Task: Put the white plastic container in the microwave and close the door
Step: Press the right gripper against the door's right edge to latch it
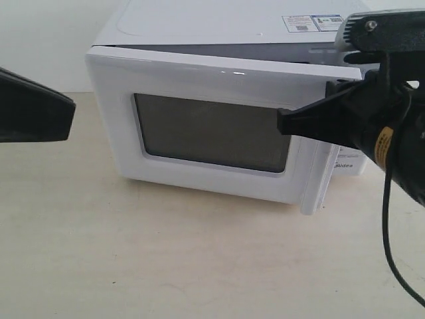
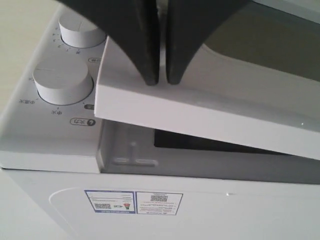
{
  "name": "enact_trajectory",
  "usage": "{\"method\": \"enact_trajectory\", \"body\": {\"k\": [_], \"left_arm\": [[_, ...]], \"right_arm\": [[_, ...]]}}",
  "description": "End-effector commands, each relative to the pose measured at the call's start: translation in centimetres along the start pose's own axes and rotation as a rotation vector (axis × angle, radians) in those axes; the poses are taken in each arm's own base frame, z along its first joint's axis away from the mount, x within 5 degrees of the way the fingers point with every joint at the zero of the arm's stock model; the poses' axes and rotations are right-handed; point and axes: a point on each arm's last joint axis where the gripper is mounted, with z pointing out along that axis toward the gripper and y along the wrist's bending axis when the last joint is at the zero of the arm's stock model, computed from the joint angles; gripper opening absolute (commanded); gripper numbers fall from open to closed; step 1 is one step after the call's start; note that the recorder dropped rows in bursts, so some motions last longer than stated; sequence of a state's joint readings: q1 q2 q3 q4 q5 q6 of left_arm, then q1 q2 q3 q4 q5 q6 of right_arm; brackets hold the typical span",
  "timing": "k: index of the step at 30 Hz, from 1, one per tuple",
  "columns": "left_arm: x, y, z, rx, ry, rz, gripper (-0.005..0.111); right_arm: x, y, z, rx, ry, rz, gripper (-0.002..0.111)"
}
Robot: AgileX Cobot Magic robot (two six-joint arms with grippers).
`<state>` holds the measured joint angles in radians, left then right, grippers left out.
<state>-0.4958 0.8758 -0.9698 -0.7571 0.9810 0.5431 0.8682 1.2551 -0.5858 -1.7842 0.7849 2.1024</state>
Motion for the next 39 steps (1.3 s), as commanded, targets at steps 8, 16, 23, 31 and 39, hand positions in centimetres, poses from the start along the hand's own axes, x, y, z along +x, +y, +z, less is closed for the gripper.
{"method": "enact_trajectory", "body": {"k": [8, 16, 23, 31, 39], "left_arm": [[0.0, -0.3, -0.2, 0.011, -0.020, -0.008, 0.004], [0.0, -0.3, -0.2, 0.011, -0.019, -0.008, 0.004], [0.0, -0.4, -0.2, 0.022, -0.011, -0.012, 0.004], [0.0, -0.4, -0.2, 0.021, -0.013, -0.008, 0.004], [0.0, -0.4, -0.2, 0.021, -0.013, -0.008, 0.004]], "right_arm": [[0.5, -2.0, 2.1, 0.049, 0.095, 0.061, 0.000], [0.8, -1.0, 3.8, 0.048, 0.132, 0.048, 0.000], [0.2, -0.8, 3.9, 0.040, 0.121, 0.058, 0.000], [-0.6, -1.0, 3.5, 0.038, 0.093, 0.077, 0.000], [-2.9, -1.9, 1.3, -0.003, 0.009, 0.145, 0.000]]}}
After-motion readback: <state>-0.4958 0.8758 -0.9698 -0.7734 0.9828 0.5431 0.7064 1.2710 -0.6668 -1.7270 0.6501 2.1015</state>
